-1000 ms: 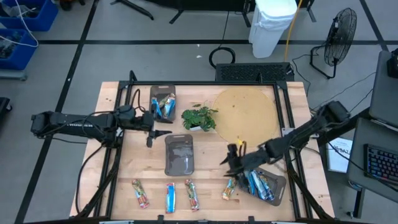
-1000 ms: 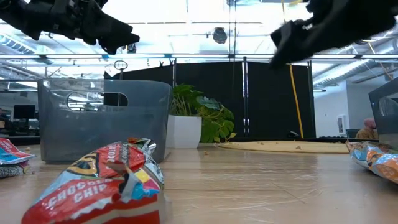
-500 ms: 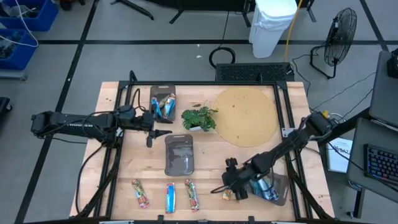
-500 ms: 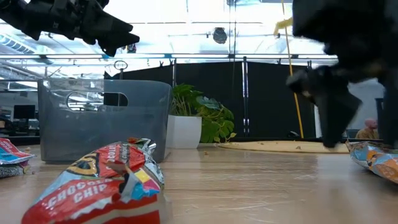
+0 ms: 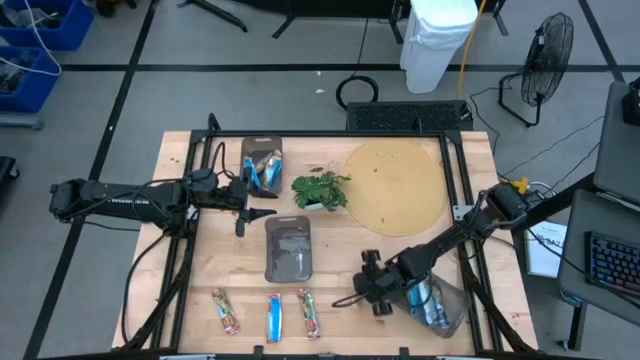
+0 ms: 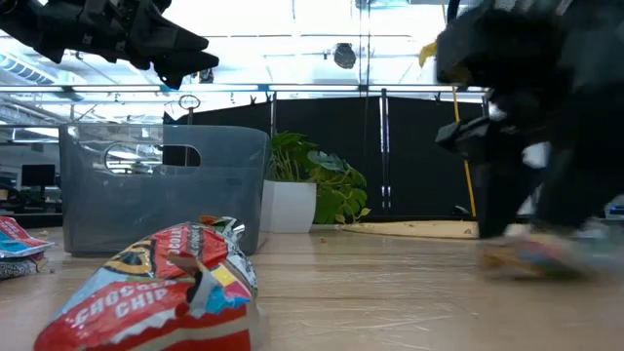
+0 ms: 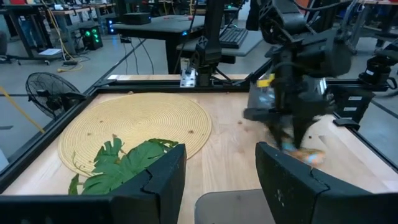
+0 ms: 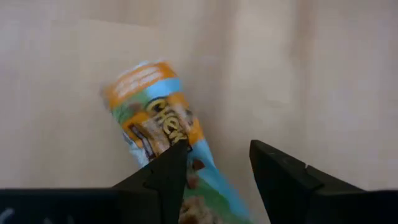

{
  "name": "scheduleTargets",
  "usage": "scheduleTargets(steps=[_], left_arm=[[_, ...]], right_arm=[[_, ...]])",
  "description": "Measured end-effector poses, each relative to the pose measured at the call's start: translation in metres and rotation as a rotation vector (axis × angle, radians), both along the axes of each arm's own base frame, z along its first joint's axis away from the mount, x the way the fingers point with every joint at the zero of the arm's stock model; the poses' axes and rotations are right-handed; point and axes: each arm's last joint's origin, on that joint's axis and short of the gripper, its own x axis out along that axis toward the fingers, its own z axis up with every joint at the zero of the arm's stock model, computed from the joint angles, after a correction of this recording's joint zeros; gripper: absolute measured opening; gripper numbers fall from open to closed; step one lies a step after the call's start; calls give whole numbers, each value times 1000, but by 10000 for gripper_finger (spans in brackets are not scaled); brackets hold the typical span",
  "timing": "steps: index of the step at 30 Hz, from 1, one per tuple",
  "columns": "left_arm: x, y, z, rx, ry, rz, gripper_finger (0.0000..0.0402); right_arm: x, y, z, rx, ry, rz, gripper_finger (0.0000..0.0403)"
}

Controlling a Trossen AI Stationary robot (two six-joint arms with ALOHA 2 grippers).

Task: Pick and place Granola Bars by type
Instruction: Put the orange granola bar into the top black bin

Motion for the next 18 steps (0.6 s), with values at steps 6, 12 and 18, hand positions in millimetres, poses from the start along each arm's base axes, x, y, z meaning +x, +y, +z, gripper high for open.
scheduleTargets(steps=[6,12,18], left_arm=[[0,0,0,0,1,0,198],[0,0,0,1,2,-1,198],[0,0,0,25,1,-4,198]], right_arm=[[9,-21,-2,-78,-17,-61,153],[15,-35,-1,-82,-16,-85,150],[24,-56,0,-208,-75,-172,144]])
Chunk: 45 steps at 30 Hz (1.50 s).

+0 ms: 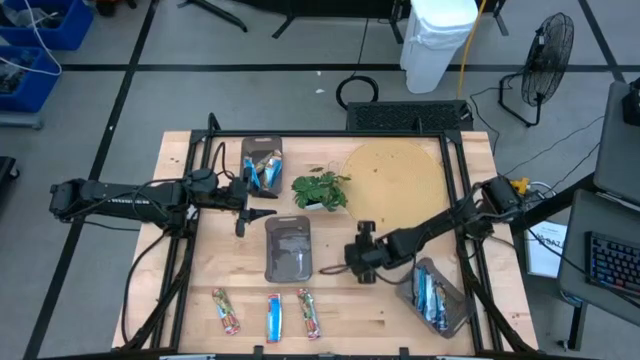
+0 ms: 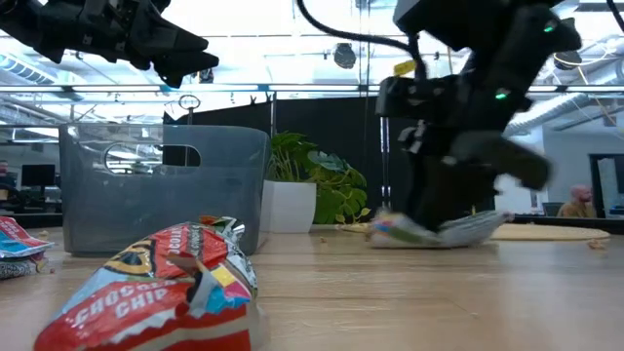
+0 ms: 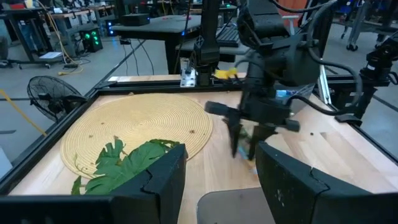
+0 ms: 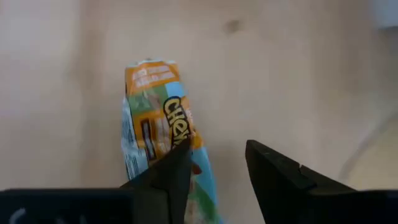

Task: Pick and place Granola Bars by type
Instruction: Put the orange granola bar into the top black bin

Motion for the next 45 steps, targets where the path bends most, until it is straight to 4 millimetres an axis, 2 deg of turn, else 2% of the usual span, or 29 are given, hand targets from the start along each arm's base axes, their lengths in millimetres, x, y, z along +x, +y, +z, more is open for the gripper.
scheduleTargets(steps=[6,11,14,18,26,36,45], left_arm=[[0,0,0,0,0,0,198],[0,0,-1,-2,10,0,198],[0,0,-2,-3,25,0,198],[0,0,-2,-2,25,0,198],[0,0,-2,-1,23,0,198],[0,0,-2,-1,22,0,198],[0,0,-2,-1,23,0,198]], right_arm=[[7,-10,16,-65,-81,51,142],[4,-8,38,-36,-157,81,145],[2,-1,42,32,-160,130,146],[0,5,33,41,-114,161,147],[2,3,11,9,-25,156,166],[5,-6,6,40,-9,111,221],[-5,-15,-7,71,22,48,228]])
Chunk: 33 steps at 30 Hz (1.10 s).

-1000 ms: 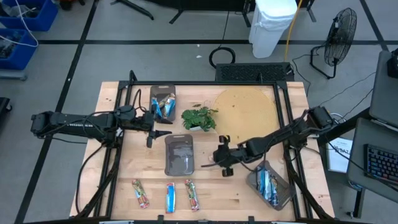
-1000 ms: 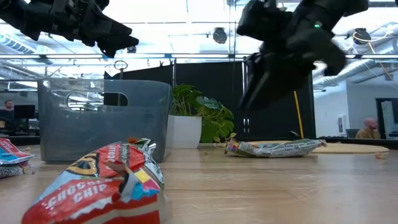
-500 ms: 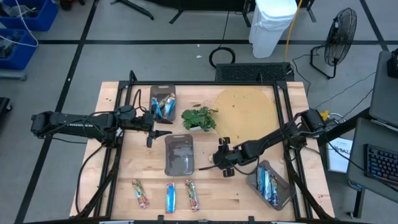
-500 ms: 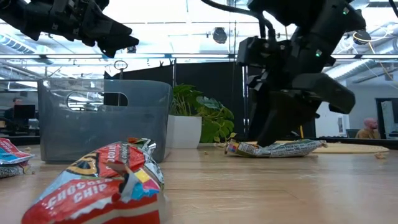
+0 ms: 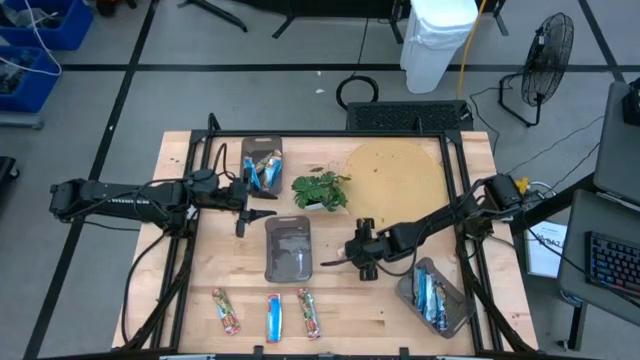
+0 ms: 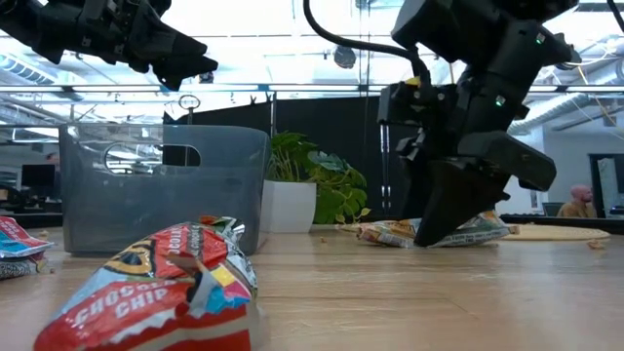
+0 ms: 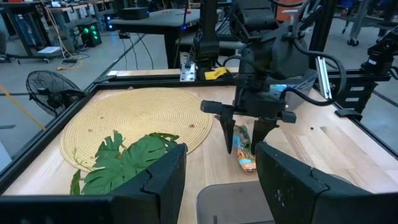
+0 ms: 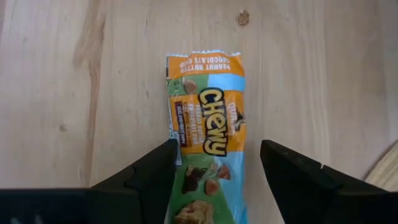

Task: Pick and place Granola Bars by type
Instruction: Put the orange granola bar into the top black bin

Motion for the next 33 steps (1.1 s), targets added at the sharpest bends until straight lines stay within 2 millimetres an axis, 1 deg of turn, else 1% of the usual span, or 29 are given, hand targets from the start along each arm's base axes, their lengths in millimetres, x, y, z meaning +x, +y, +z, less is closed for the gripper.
scheduleTargets(steps=[4,7,18,22,24,29,33], left_arm=[[0,0,0,0,0,0,198],[0,0,0,0,-1,0,198],[0,0,0,0,-1,0,198],[0,0,0,0,-1,0,198],[0,0,0,0,0,0,198],[0,0,0,0,-1,0,198],[0,0,0,0,-1,0,198]], right_arm=[[-1,-1,-1,8,8,3,211],[0,0,-1,9,-2,15,186],[0,0,-2,-14,3,59,56],[0,0,-2,-27,6,81,17],[0,0,-2,-29,6,84,9],[0,-1,3,-31,-16,101,8],[-1,-1,21,-27,-89,120,3]])
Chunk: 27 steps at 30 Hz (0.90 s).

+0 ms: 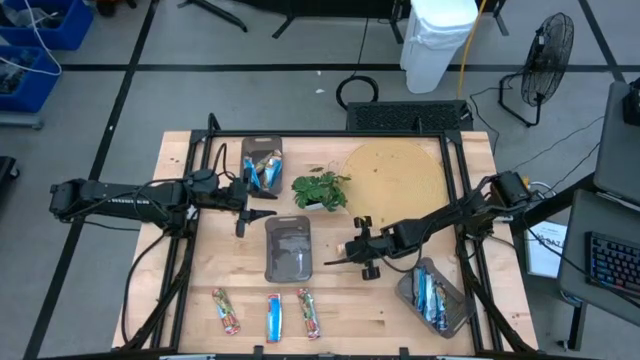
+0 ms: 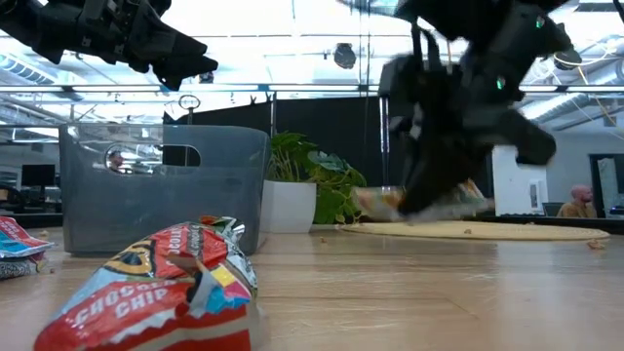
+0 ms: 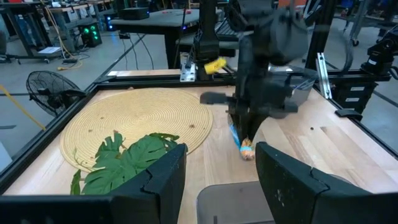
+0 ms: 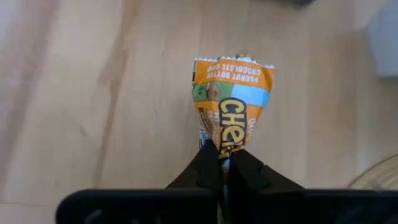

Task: Pick and place Granola Bars by type
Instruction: Put the orange granola bar into the top black bin

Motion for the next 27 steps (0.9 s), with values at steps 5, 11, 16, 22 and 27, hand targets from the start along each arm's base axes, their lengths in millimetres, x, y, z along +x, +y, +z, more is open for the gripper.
scheduleTargets(steps=[5,11,16,22,27], left_arm=[[0,0,0,0,0,0,198],[0,0,0,2,0,0,198],[0,0,0,1,0,1,198],[0,0,0,1,0,1,198],[0,0,0,1,0,1,198]], right_arm=[[-3,-1,25,4,-95,17,3],[-4,-6,49,-13,-211,37,2],[1,-12,59,-26,-305,52,2],[6,-29,57,51,-367,88,2],[7,-48,51,98,-423,88,2]])
